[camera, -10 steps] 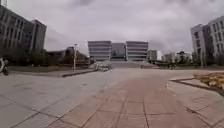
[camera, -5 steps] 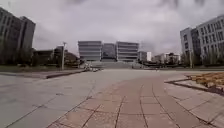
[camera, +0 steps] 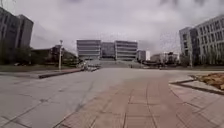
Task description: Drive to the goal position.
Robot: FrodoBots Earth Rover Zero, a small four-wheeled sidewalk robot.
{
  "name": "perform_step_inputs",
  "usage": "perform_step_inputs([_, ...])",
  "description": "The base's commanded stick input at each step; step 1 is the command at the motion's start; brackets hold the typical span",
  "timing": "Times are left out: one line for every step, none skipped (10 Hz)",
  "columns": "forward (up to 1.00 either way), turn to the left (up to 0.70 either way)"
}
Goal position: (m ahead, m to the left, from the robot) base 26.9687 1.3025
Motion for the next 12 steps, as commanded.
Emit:
perform_step_inputs([1.00,0.00])
perform_step_inputs([1.00,0.00])
perform_step_inputs([1.00,0.00])
perform_step_inputs([1.00,0.00])
perform_step_inputs([1.00,0.00])
perform_step_inputs([1.00,0.00])
perform_step_inputs([1.00,0.00])
perform_step_inputs([1.00,0.00])
perform_step_inputs([1.00,0.00])
perform_step_inputs([1.00,0.00])
perform_step_inputs([1.00,0.00])
perform_step_inputs([1.00,0.00])
